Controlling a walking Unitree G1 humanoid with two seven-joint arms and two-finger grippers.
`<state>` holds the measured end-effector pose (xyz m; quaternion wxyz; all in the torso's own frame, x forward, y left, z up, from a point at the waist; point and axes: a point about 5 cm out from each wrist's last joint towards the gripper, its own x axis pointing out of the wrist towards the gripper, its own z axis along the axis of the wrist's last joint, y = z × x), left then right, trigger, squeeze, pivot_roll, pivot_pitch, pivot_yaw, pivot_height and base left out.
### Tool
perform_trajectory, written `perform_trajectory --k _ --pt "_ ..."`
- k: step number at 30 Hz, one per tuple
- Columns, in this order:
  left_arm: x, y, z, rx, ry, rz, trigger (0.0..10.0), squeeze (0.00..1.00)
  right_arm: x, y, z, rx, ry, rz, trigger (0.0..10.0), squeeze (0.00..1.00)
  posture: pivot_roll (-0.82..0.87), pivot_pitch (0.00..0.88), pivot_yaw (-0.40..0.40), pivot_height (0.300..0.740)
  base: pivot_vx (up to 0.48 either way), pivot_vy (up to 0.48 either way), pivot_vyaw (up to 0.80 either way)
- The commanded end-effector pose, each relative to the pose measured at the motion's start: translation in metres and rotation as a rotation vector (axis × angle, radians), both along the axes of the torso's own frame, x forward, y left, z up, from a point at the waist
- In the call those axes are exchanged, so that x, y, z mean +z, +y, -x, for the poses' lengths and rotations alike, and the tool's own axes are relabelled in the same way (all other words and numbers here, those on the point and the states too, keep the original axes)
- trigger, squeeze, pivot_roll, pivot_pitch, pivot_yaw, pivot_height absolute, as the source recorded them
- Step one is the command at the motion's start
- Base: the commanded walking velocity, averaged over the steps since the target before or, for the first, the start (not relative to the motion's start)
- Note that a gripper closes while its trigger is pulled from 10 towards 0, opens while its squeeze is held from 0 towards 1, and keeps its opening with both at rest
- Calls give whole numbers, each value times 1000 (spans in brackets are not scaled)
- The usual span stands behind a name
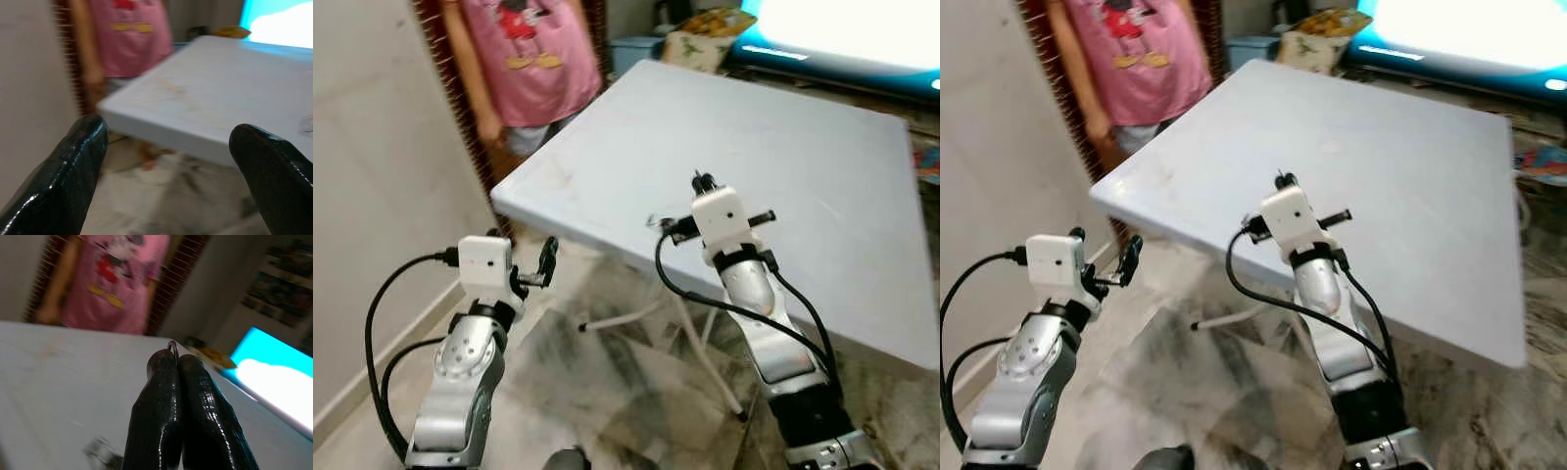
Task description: Hang keys on a hook
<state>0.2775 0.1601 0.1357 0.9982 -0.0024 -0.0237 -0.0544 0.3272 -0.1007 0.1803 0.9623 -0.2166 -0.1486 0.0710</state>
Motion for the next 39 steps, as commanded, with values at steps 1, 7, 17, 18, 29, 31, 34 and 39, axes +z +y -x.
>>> perform_trajectory --k 1,7,17,18,29,31,34,39 --pt "-1 -2 0 1 -4 -8 10000 0 8 -2 -1 -5 -20 -7 10000 0 79 64 9 740 0 0 800" --pt "0 -1 -1 1 -4 -8 10000 0 9 -1 -1 -4 -16 -13 10000 0 79 64 9 740 0 0 800" --pt "-1 1 -3 27 5 -31 10000 0 8 -2 -2 -6 8 -41 10000 0 79 68 15 740 0 0 800" --pt "-1 1 -3 27 5 -31 10000 0 8 -2 -2 -6 8 -41 10000 0 79 68 15 740 0 0 800" --pt "-4 0 -2 45 15 -34 10000 0 13 -1 -5 15 9 -47 10000 0 77 72 6 740 0 0 800" --pt "-4 0 -2 47 16 -34 10000 0 13 -1 -5 21 11 -52 10000 0 79 70 3 740 0 0 800" --pt "-6 -2 -1 38 51 18 10000 0 13 -1 -6 27 12 -54 10000 0 82 69 0 740 0 0 800" --pt "-6 -3 0 37 47 1 10000 0 16 1 -7 35 9 -57 10000 0 80 70 -4 740 0 0 800"
